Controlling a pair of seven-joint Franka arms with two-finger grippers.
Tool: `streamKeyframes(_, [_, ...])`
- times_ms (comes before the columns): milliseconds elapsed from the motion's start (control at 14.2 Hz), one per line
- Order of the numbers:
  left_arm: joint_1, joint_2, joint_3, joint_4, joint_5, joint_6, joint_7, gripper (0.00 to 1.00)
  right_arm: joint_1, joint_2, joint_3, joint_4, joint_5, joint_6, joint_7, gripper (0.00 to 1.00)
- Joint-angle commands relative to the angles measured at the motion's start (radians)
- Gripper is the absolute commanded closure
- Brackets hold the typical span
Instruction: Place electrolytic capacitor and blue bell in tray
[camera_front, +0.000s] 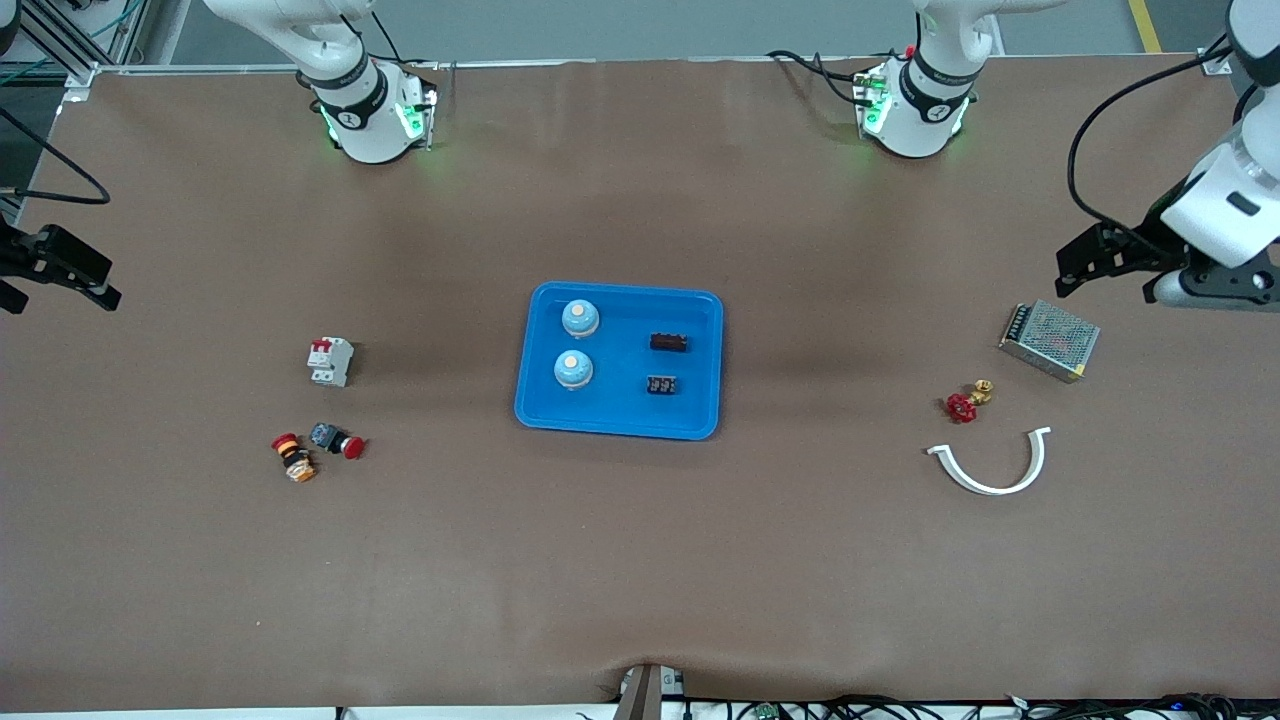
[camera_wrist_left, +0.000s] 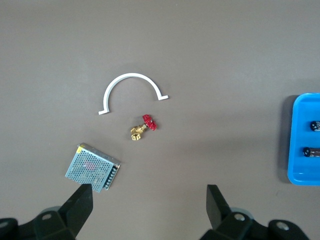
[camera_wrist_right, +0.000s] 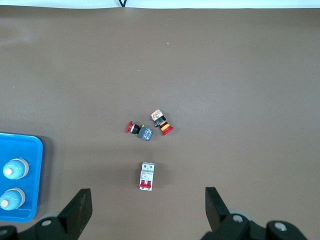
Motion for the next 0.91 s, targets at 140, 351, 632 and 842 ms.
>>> streamKeyframes(140, [-0.035, -0.061, 0.053, 0.028, -0.006, -0.103, 0.092, 0.00, -0.013, 0.022, -0.001, 0.036, -0.013, -0.001, -0.002, 0.00])
streamKeyframes(351, [-0.037, -0.069, 0.061, 0.060, -0.006, -0.136, 0.091, 0.00, -0.007, 0.025, -0.002, 0.039, -0.002, 0.016, 0.000, 0.00])
streamKeyframes(632, [-0.042, -0.018, 0.063, 0.147, -0.015, -0.197, 0.092, 0.00, 0.002, 0.025, -0.001, 0.039, -0.005, 0.040, 0.000, 0.00])
streamKeyframes(842, [-0.107, 0.017, 0.136, 0.197, -0.020, -0.225, 0.092, 0.00, 0.002, 0.023, 0.001, 0.044, 0.004, 0.039, 0.001, 0.00])
